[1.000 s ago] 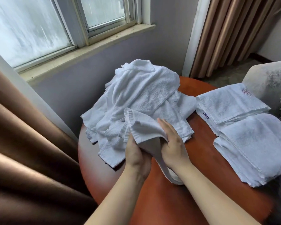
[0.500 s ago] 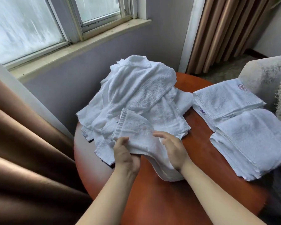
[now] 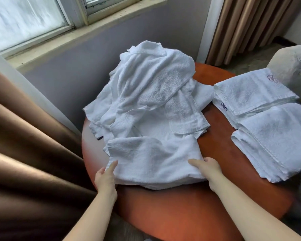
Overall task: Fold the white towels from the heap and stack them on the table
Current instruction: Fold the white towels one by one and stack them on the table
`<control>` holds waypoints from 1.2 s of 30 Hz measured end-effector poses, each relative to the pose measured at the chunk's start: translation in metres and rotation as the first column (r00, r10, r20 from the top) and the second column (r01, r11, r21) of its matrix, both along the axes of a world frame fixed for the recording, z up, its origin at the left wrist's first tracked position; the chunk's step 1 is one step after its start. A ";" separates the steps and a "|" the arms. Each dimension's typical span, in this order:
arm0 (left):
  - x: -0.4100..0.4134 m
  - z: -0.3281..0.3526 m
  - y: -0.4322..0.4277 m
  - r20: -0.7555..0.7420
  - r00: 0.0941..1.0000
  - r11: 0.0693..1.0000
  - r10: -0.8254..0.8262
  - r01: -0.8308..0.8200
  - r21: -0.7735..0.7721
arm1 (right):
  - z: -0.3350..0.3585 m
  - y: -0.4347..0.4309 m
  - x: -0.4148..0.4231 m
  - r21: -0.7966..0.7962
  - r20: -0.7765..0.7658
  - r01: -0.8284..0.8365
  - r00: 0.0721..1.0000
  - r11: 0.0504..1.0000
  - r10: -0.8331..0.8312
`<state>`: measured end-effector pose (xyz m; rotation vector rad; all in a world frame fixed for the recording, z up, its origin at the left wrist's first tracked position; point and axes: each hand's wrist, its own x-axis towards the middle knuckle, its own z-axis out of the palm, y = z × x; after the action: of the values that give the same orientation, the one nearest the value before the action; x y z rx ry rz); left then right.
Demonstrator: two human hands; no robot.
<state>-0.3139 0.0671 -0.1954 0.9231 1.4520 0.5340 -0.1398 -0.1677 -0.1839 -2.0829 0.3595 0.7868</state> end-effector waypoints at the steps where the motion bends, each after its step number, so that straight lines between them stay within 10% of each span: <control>1: -0.001 -0.001 0.004 -0.033 0.996 0.996 -0.087 0.088 0.016 | -0.001 -0.002 0.002 0.060 -0.048 0.028 0.999 0.998 -0.026; 10: -0.004 0.005 -0.009 -0.251 0.802 0.837 -0.542 0.543 -0.073 | 0.003 -0.029 0.023 0.041 0.101 0.154 0.982 0.987 -0.158; 14: -0.001 0.015 -0.024 -0.686 0.595 0.659 -0.419 0.719 0.221 | 0.008 -0.039 0.015 -0.266 0.277 -0.005 0.957 0.964 0.081; 18: 0.012 0.019 -0.040 -0.737 0.568 0.378 -0.366 0.814 0.440 | 0.006 -0.035 -0.002 -0.381 0.290 -0.195 0.903 0.904 0.317; 27: 0.011 0.007 -0.027 -0.581 0.662 0.643 -0.473 0.710 0.287 | -0.007 -0.047 -0.005 -0.195 0.221 0.015 0.975 0.981 0.030; 36: 0.009 0.011 -0.022 -0.641 0.633 0.677 -0.433 0.698 0.233 | 0.005 -0.030 -0.005 -0.480 0.432 -0.162 0.811 0.862 0.393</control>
<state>-0.3053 0.0455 -0.1841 1.9928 1.3997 0.1011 -0.1451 -0.1974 -0.1789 -2.7041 -0.1069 0.2829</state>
